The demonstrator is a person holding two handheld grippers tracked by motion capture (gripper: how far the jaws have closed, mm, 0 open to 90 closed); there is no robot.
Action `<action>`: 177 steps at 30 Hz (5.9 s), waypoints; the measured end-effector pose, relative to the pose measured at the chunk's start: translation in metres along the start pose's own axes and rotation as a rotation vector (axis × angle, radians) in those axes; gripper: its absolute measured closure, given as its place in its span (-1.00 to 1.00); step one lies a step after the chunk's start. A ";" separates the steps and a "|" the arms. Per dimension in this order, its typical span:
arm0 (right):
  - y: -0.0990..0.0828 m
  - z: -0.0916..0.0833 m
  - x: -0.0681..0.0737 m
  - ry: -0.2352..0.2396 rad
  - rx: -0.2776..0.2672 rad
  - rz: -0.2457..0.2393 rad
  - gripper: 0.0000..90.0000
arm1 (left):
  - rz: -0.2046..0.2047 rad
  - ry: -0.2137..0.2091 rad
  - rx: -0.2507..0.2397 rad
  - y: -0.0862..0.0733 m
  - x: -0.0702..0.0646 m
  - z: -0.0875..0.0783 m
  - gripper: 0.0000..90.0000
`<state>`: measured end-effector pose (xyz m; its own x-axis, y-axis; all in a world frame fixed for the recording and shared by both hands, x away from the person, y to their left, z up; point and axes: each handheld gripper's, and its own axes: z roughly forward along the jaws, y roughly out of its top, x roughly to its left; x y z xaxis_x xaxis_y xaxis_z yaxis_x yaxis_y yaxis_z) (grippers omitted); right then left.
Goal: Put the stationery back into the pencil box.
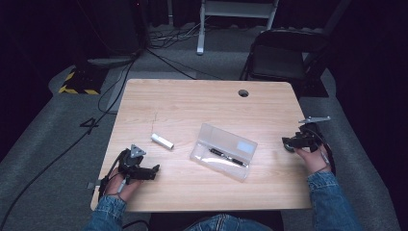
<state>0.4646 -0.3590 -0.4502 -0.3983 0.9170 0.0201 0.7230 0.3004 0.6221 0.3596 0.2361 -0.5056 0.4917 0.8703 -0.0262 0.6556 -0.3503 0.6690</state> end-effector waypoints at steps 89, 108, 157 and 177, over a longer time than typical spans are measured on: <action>0.016 0.016 0.010 0.045 0.097 -0.051 0.20 | -0.007 0.003 -0.005 -0.003 -0.002 -0.002 -0.93; 0.034 -0.022 0.051 0.126 0.022 -0.143 0.20 | -0.008 0.003 -0.005 -0.003 -0.002 -0.002 -0.93; 0.048 -0.047 0.175 0.399 -0.024 -0.431 0.20 | -0.007 0.003 -0.005 -0.003 -0.002 -0.002 -0.93; 0.038 -0.016 0.201 0.443 0.057 -0.494 0.20 | -0.007 0.003 -0.005 -0.003 -0.002 -0.002 -0.93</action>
<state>0.4033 -0.1673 -0.4103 -0.8759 0.4772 0.0713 0.4203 0.6821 0.5984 0.3553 0.2366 -0.5060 0.4853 0.8739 -0.0286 0.6561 -0.3423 0.6726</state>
